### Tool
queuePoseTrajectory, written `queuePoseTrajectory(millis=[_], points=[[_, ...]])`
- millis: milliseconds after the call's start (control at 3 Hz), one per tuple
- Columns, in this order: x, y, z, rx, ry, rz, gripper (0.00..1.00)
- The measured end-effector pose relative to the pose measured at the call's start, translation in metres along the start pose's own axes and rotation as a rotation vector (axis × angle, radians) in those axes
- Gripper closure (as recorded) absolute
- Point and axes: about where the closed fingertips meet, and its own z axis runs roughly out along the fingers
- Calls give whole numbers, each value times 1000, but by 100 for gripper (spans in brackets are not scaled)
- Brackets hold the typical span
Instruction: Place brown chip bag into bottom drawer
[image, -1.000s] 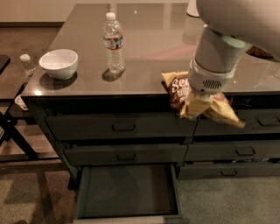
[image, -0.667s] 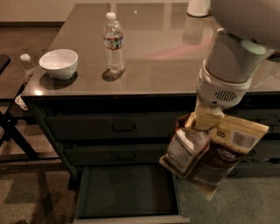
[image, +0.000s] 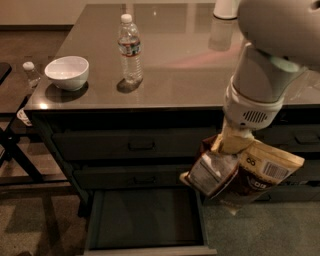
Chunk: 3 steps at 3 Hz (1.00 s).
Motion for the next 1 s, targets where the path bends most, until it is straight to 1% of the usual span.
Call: queuePoseTrajectory(millis=[333, 667, 1000], points=[[-9, 18, 43, -74, -32, 9, 100], [-29, 40, 101, -203, -43, -35, 100], [-29, 40, 101, -203, -43, -35, 100]])
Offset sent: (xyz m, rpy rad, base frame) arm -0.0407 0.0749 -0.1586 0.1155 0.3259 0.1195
